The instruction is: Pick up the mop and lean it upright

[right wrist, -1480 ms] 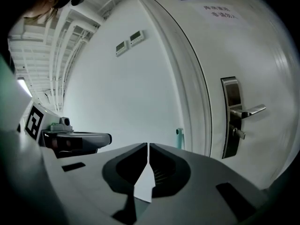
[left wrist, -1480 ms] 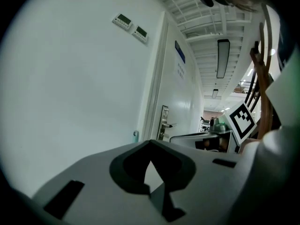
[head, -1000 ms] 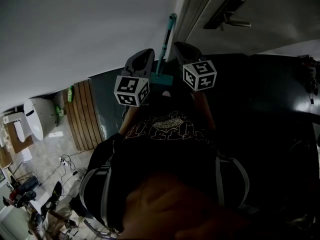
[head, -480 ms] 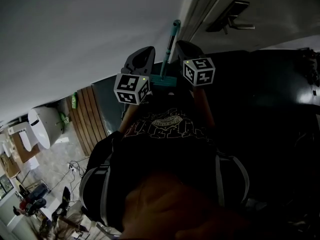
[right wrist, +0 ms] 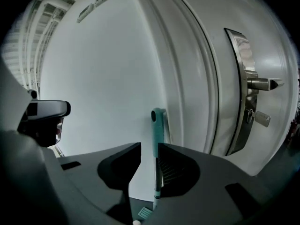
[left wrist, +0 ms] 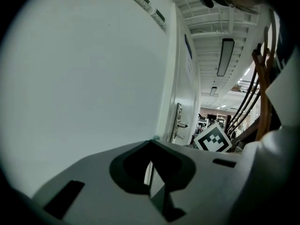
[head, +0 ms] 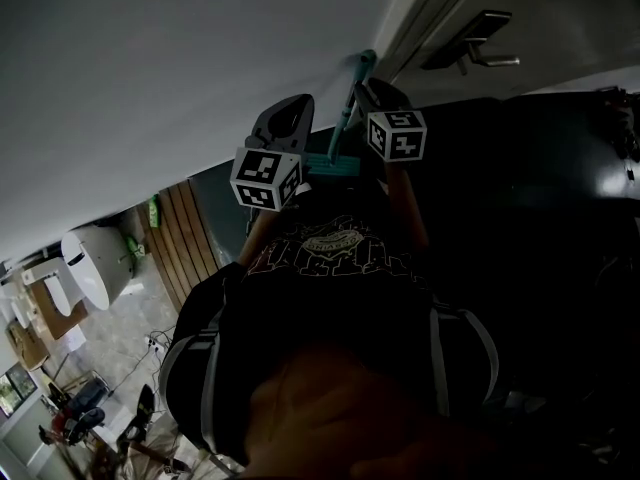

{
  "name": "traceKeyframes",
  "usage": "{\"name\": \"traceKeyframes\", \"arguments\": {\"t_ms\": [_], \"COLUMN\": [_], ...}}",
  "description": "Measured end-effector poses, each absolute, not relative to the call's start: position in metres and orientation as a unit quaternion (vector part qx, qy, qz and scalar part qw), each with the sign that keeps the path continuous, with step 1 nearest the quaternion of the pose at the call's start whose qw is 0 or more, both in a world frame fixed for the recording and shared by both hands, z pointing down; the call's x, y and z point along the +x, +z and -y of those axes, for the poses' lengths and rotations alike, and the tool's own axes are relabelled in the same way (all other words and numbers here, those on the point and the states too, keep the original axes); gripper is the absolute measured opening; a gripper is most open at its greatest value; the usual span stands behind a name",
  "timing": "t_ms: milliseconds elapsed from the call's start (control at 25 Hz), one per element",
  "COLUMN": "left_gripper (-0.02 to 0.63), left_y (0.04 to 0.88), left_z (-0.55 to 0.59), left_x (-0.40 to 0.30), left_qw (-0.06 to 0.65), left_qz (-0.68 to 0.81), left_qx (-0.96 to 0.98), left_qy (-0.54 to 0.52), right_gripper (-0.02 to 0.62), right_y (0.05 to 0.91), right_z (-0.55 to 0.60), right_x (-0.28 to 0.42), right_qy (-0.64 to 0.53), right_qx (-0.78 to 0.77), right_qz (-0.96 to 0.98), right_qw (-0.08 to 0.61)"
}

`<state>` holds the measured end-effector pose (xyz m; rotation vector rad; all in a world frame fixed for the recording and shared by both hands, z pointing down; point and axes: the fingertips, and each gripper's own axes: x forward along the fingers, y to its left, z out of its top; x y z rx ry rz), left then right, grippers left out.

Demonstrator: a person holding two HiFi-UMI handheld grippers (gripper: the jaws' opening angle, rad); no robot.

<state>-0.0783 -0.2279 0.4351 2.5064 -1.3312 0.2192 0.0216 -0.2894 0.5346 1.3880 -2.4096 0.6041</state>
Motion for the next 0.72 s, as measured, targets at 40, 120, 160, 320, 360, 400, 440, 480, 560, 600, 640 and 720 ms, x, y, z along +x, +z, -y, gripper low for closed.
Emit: {"name": "traceKeyframes", "arguments": {"t_ms": [40, 120, 160, 320, 360, 400, 440, 480, 560, 600, 640, 720], "left_gripper": [0.048, 0.048, 0.048, 0.048, 0.048, 0.048, 0.048, 0.048, 0.048, 0.047, 0.047, 0.047], "left_y": [0.436, 0.438, 0.437, 0.435, 0.435, 0.436, 0.436, 0.436, 0.436, 0.436, 0.436, 0.437], "left_z": [0.231, 0.234, 0.235, 0.237, 0.238, 0.238, 0.238, 0.239, 0.239, 0.240, 0.240, 0.240], "left_x": [-0.081, -0.087, -0.091, -0.101, -0.102, -0.103, -0.104, -0.106, -0.108, -0.109, -0.109, -0.110], "left_qw": [0.148, 0.148, 0.149, 0.152, 0.152, 0.152, 0.152, 0.152, 0.153, 0.153, 0.153, 0.154], "left_qz": [0.461, 0.458, 0.456, 0.450, 0.449, 0.448, 0.447, 0.447, 0.445, 0.444, 0.444, 0.443], "left_qx": [0.872, 0.873, 0.874, 0.877, 0.877, 0.877, 0.878, 0.878, 0.879, 0.879, 0.879, 0.880], "left_qy": [0.077, 0.078, 0.078, 0.078, 0.078, 0.078, 0.078, 0.079, 0.079, 0.080, 0.080, 0.080], "right_gripper": [0.104, 0.110, 0.112, 0.114, 0.114, 0.117, 0.117, 0.117, 0.121, 0.123, 0.123, 0.123], "right_y": [0.538, 0.543, 0.544, 0.549, 0.551, 0.552, 0.553, 0.554, 0.557, 0.559, 0.560, 0.563], "right_z": [0.294, 0.300, 0.302, 0.308, 0.310, 0.311, 0.312, 0.314, 0.317, 0.319, 0.322, 0.325], "right_x": [0.021, 0.018, 0.016, 0.007, 0.007, 0.007, 0.008, 0.008, 0.008, 0.007, 0.006, 0.004], "right_qy": [0.212, 0.214, 0.214, 0.214, 0.213, 0.212, 0.211, 0.211, 0.218, 0.222, 0.224, 0.222], "right_qx": [0.487, 0.498, 0.503, 0.520, 0.524, 0.528, 0.533, 0.538, 0.544, 0.547, 0.550, 0.555], "right_qz": [0.834, 0.826, 0.822, 0.810, 0.808, 0.804, 0.801, 0.797, 0.791, 0.789, 0.787, 0.783], "right_qw": [0.150, 0.154, 0.156, 0.166, 0.168, 0.170, 0.172, 0.174, 0.173, 0.172, 0.170, 0.172]}}
